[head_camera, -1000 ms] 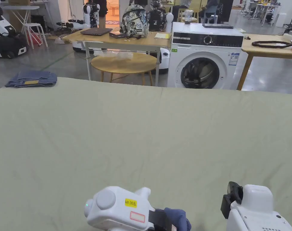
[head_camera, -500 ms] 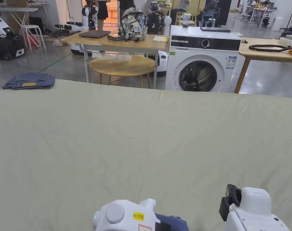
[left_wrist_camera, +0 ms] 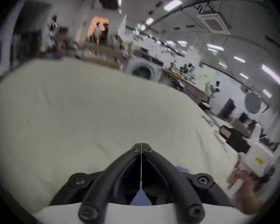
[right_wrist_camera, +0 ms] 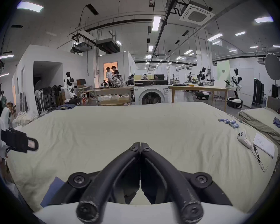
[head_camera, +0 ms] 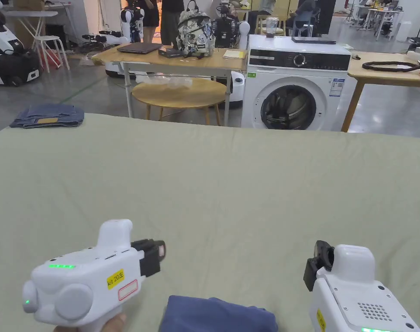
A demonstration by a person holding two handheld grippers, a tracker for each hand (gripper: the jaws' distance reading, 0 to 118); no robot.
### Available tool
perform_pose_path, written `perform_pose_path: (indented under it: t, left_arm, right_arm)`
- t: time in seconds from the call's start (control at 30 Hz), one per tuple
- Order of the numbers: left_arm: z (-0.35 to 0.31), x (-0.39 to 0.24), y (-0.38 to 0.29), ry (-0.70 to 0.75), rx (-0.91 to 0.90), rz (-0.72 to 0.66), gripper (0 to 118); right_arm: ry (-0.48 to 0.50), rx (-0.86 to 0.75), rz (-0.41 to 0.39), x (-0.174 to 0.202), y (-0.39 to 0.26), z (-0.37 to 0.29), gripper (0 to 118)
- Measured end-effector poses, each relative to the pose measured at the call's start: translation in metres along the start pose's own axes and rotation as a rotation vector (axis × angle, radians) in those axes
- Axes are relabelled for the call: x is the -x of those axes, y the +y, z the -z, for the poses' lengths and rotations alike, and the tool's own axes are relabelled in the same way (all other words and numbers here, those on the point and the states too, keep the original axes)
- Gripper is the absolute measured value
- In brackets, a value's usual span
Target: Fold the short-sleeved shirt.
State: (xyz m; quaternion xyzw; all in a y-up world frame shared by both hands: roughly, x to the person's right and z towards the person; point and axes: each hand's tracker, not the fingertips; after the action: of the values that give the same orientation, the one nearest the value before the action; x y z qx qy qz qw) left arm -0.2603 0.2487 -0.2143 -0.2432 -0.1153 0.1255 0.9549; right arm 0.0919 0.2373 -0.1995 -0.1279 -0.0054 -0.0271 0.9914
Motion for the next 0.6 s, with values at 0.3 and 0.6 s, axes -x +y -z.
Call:
perform_pose_path:
  t: [0.3, 0.6]
  left_arm:
    - [-0.025, -0.008, -0.01, 0.278, -0.343, 0.196, 0]
    - [-0.033, -0.004, -0.012, 0.275, -0.318, 0.177, 0]
  right_arm:
    - [-0.008, -0.095, 0.006, 0.015, 0.012, -0.006, 0]
    - [0.052, 0.021, 0.011, 0.008, -0.001, -0.029, 0]
